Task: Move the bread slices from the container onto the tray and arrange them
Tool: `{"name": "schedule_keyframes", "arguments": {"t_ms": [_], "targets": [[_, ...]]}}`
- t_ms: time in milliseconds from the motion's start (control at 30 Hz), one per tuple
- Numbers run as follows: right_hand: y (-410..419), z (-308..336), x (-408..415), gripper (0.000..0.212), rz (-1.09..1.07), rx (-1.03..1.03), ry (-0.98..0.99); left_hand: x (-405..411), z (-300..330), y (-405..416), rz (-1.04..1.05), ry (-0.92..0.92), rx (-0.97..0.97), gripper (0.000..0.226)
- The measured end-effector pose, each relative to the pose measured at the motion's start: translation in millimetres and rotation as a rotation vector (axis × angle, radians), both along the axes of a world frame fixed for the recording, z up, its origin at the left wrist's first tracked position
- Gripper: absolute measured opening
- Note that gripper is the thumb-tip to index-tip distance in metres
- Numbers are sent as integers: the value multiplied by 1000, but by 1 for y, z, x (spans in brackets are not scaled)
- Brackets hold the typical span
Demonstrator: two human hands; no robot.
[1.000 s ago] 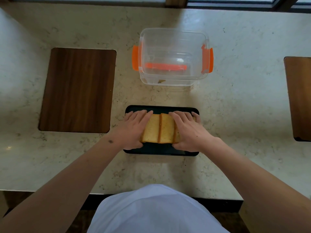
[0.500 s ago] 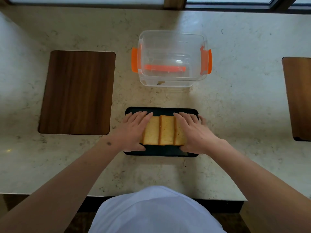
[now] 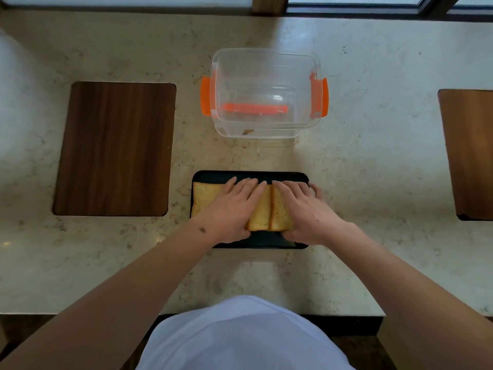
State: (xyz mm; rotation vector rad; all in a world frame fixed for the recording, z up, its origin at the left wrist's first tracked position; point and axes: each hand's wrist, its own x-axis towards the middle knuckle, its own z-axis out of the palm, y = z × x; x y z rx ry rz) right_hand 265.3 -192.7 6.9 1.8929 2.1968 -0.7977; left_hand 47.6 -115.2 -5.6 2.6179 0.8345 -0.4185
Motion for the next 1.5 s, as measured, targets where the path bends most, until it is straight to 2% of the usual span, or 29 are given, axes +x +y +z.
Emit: {"name": "schedule_keyframes", "arguments": {"t_ms": [100, 200, 300, 400, 533, 800, 1233, 1333, 1400, 1467, 1500], "targets": [[1, 1, 1, 124, -3, -5, -3, 1, -2, -1, -15, 6, 6, 125], [-1, 1, 1, 125, -10, 0, 4, -4, -2, 1, -5, 21, -9, 134], [-5, 1, 4, 127, -29, 1, 4, -25, 2, 8, 92, 53, -36, 144], [-10, 1, 11, 127, -43, -5, -22, -54, 3, 14, 188, 66, -77, 145], [-6, 3, 9, 125, -30, -11, -43, -70, -2, 15, 211, 40, -77, 138], [2, 7, -8, 128, -6, -5, 3, -52, -3, 10, 196, -29, -72, 134], [10, 2, -19, 123, -16, 0, 8, -53, 0, 17, 169, -102, -58, 106], [9, 3, -20, 123, -7, 1, 14, -54, -1, 16, 167, -112, -81, 108], [10, 5, -21, 126, -11, 3, 19, -54, 1, 17, 171, -84, -73, 118], [10, 10, -19, 127, -43, 16, 38, -54, 8, 14, 195, -57, -50, 126], [6, 11, -18, 125, -70, 38, 50, -54, 12, 6, 220, -77, -12, 123]]}}
